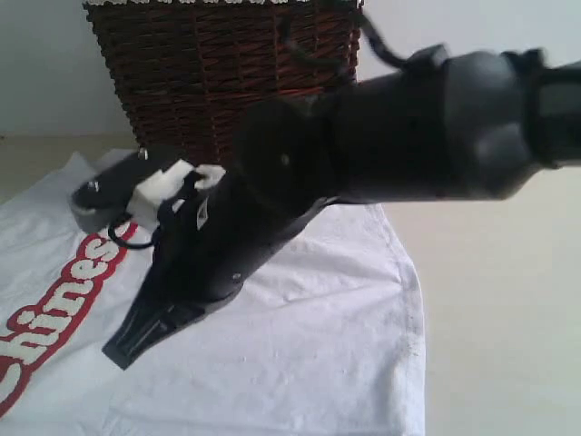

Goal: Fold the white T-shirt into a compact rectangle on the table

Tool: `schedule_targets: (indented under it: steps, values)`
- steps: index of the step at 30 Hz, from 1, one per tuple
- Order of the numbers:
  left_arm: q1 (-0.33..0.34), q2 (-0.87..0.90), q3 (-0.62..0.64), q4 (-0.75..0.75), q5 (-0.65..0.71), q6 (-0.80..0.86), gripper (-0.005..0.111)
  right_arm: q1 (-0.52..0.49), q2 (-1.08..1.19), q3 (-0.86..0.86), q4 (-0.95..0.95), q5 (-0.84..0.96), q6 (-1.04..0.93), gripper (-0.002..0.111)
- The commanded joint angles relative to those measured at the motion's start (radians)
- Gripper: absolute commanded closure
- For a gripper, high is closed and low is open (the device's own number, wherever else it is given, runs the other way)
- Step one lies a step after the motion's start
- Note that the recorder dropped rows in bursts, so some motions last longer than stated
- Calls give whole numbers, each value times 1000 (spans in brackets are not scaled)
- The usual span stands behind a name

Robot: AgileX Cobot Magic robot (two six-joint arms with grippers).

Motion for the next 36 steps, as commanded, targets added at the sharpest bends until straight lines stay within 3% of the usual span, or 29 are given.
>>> schedule_targets:
  steps: [1, 11, 21, 29, 32, 36]
  values:
    - [-5, -4, 1, -3, -8, -1, 100, 1, -153, -10, -21, -13, 14, 108]
    - [-5, -4, 1, -3, -8, -1, 100, 1, -519, 50, -101, -52, 82, 108]
    - [-5, -4, 1, -3, -8, -1, 100, 1, -822, 60, -397, 158, 359, 108]
    - [-5, -4, 1, 28, -17, 34, 100, 1, -1013, 184, -411, 166, 380, 108]
    - [-5, -4, 1, 97, -126, 90, 100, 1, -1072, 253, -411, 166, 380, 108]
    - [-5, -4, 1, -51, -411, -168, 100, 1, -1115, 308, -438, 166, 392, 108]
